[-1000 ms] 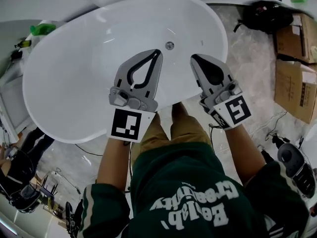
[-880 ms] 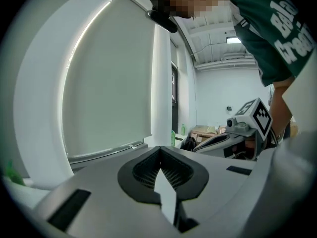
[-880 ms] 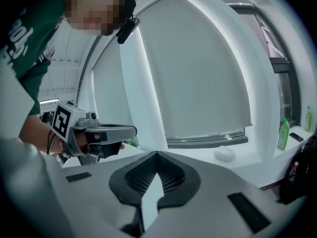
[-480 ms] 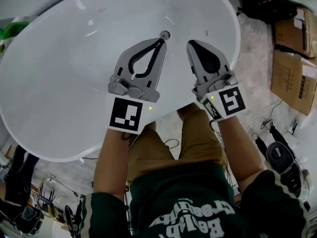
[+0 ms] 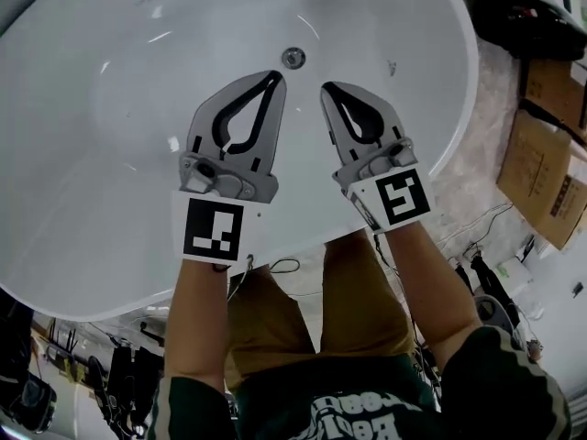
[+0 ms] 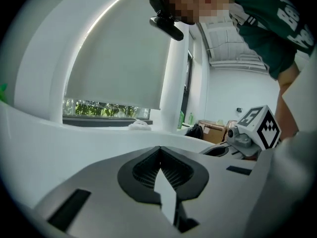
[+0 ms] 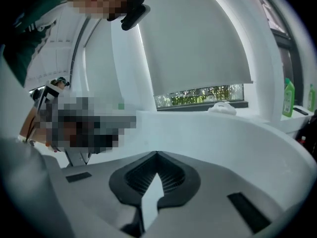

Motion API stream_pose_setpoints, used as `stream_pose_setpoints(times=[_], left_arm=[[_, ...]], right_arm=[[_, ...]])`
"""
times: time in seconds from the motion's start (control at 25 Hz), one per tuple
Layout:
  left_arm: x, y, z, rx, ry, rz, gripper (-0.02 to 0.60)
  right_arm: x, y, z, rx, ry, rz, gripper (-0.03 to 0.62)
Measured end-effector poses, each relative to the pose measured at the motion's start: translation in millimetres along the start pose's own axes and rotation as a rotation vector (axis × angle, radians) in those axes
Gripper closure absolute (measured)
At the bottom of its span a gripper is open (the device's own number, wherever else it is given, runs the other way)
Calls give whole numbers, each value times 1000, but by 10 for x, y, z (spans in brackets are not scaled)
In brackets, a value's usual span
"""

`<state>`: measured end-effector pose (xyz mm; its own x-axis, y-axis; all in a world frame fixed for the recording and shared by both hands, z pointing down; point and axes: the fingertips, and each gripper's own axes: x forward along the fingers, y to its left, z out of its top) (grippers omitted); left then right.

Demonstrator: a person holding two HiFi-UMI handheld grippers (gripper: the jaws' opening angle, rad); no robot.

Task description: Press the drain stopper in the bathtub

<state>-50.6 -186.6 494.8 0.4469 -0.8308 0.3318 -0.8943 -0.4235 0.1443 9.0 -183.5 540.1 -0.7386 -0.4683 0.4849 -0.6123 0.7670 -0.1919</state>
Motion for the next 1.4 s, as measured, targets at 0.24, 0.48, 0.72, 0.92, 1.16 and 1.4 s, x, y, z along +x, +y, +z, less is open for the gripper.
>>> stream_pose_setpoints(times=[0.24,0.48,0.72,0.92,1.16,1.4], left_arm=[[177,59,-171,-2,28,62,574],[287,149,-661,-36,39,108,575],[252,259,-637,-49,53,115,575],[279,312,-828,-60,54,118,575],[265,401,-901,-51,66,129,574],[297,409,-908,-83,74,145,575]], right_arm=[[154,-131,-229,29,52,38,583],[430,-207,-778,3,120,82,583],[761,-278,-1028,-12,201,88,583],[1014,-392,-1553,-27,302,88,583],[1015,-396,-1880,-21,411,82,583],[1183,-515,-2092,-67,465,95,583]])
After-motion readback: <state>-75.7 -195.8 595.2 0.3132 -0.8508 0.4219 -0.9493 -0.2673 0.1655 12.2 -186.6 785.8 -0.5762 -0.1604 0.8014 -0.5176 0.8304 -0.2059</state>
